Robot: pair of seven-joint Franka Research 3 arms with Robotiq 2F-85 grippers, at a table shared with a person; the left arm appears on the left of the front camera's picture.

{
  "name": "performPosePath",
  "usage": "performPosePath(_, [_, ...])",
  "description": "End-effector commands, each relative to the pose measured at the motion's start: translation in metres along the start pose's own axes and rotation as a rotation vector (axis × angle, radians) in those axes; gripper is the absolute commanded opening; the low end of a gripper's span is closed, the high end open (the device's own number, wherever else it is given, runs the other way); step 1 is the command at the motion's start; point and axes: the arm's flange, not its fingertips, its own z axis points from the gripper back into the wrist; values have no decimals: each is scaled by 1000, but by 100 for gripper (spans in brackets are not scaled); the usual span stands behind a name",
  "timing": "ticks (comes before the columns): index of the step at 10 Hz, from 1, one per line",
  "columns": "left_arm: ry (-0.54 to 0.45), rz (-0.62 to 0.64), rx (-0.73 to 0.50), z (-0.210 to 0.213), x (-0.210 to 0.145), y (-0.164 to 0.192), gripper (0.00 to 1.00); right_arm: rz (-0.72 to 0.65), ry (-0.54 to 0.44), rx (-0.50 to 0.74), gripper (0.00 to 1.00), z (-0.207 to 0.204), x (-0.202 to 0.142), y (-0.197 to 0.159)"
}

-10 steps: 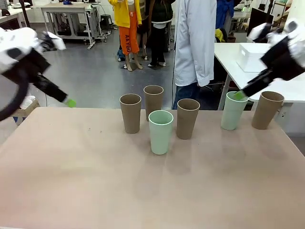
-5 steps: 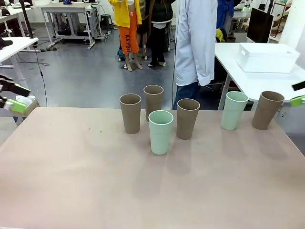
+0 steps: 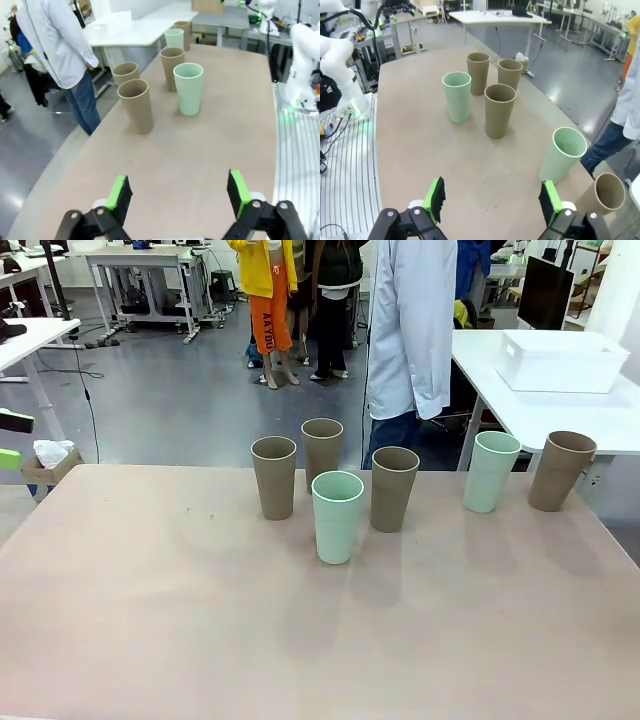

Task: Stack the cups and store them in the basket.
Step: Pick up two Reusable plastic cups , one in each hand.

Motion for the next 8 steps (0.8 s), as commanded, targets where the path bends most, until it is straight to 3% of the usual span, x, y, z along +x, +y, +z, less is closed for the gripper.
performPosePath(1, [-11,18,36,-21,-1,-23,100,10,-14,4,100,0,2,-5])
performPosePath(8, [2,40,28,-13,12,1,100,-15,-14,8,100,1,2,-2])
